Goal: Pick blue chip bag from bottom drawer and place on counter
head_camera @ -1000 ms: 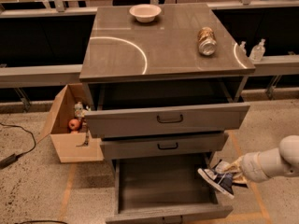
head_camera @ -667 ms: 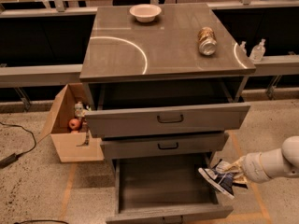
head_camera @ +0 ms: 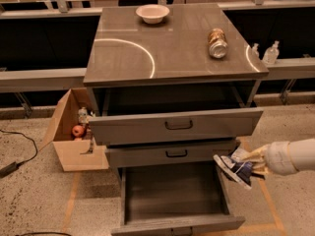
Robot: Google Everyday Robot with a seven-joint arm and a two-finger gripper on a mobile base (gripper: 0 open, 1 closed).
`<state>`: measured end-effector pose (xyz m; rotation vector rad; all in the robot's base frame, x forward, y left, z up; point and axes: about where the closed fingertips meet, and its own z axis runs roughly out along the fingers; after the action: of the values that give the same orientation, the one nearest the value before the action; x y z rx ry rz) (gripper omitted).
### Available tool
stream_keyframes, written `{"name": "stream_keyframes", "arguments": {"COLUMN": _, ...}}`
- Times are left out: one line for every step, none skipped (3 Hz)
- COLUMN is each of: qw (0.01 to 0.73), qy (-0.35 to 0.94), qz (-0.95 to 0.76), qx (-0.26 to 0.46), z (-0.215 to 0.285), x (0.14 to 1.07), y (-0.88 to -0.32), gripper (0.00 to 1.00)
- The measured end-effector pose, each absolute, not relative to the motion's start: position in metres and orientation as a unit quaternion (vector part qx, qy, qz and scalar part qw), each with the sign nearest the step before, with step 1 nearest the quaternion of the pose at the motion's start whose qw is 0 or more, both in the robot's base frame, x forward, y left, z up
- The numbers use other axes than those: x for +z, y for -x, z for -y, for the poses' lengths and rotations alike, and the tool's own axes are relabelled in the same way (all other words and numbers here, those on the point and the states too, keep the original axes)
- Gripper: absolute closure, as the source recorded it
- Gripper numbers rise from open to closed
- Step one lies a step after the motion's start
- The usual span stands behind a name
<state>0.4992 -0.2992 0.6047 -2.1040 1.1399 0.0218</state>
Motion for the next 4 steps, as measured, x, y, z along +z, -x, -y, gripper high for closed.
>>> {"name": "stream_keyframes", "arguments": {"qw": 0.375, "qy": 0.818, "qz": -0.435, "qx": -0.025, "z": 0.306, "x": 0.676, "y": -0.505, "gripper": 1.00}}
{"name": "stream_keyframes", "arguments": {"qw": 0.377, "qy": 0.816, "qz": -0.434, "qx": -0.055, "z": 0.315, "x": 0.752, "y": -0.504, "gripper": 1.00}}
{"name": "stream_keyframes", "arguments": {"qw": 0.387, "qy": 0.821, "qz": -0.412, "qx": -0.080, "z": 0.318, "x": 0.821, "y": -0.507, "gripper": 1.00}}
{"name": "stream_keyframes", "arguments": {"qw": 0.409, "qy": 0.831, "qz": -0.360, "qx": -0.116, "z": 0.308, "x": 0.881, "y": -0.524, "gripper": 1.00}}
